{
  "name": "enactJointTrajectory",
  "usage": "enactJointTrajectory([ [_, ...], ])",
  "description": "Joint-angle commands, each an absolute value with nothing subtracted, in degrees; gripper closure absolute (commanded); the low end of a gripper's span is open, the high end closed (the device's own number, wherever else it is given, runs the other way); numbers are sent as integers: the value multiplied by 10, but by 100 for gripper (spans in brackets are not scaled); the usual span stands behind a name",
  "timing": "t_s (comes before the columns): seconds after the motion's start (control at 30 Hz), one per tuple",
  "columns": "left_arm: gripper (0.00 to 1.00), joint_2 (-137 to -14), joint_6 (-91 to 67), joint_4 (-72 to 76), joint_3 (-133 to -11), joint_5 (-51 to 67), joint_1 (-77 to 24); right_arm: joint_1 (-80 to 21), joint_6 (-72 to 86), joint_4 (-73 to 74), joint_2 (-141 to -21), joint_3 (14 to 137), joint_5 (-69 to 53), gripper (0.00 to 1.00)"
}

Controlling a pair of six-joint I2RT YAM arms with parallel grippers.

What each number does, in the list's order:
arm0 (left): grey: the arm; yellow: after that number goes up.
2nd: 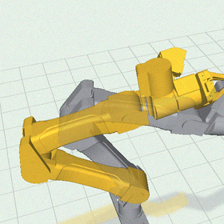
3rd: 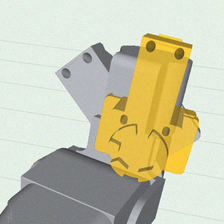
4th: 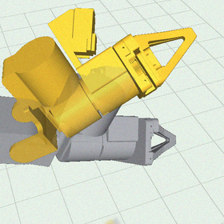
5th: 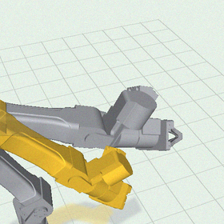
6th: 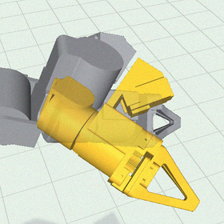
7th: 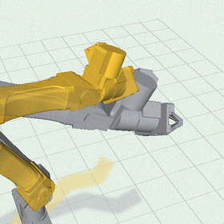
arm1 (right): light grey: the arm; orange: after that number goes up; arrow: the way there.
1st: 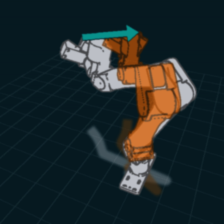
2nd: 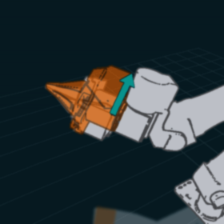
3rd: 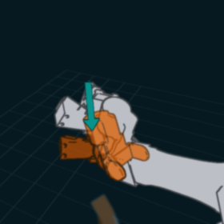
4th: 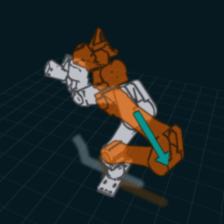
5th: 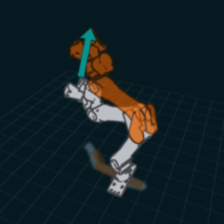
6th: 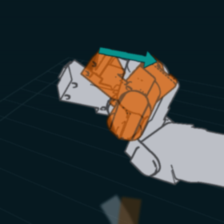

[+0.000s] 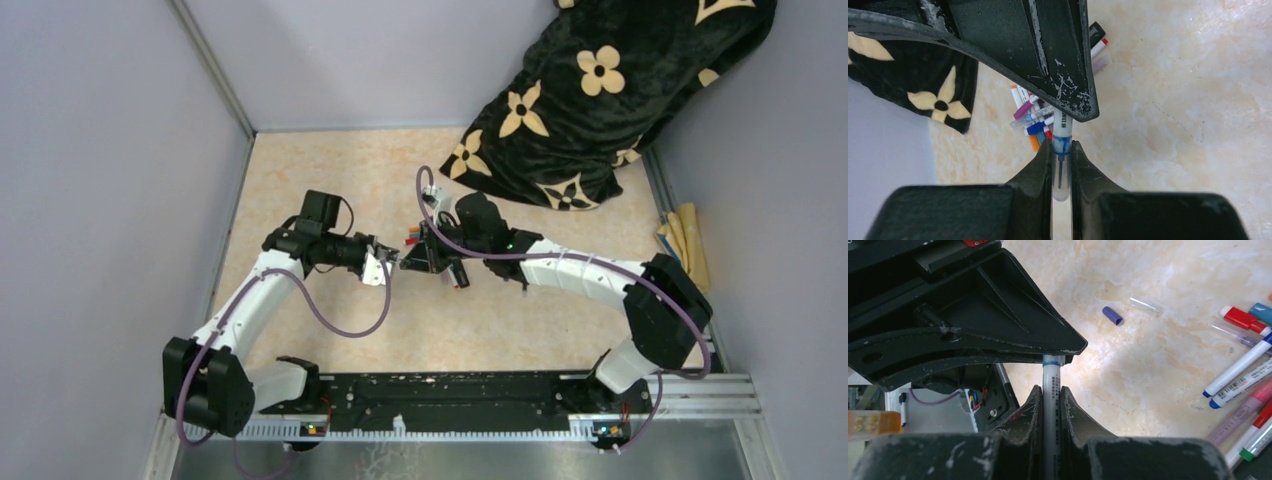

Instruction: Open the pen caps

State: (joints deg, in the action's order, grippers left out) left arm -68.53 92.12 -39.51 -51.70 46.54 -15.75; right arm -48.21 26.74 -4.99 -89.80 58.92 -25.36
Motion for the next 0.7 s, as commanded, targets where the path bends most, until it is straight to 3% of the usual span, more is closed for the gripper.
enactJointTrajectory([
  [0.0,100,-714,961,-401,-508,108,-35,-453,231,177,-770,542,-310,100],
  [0.4,100,-750,972,-350,-512,13,-17,-436,205,277,-690,517,-278,100],
  [0.67,100,-728,971,-373,-521,79,-15,-420,206,277,-652,499,-278,100],
])
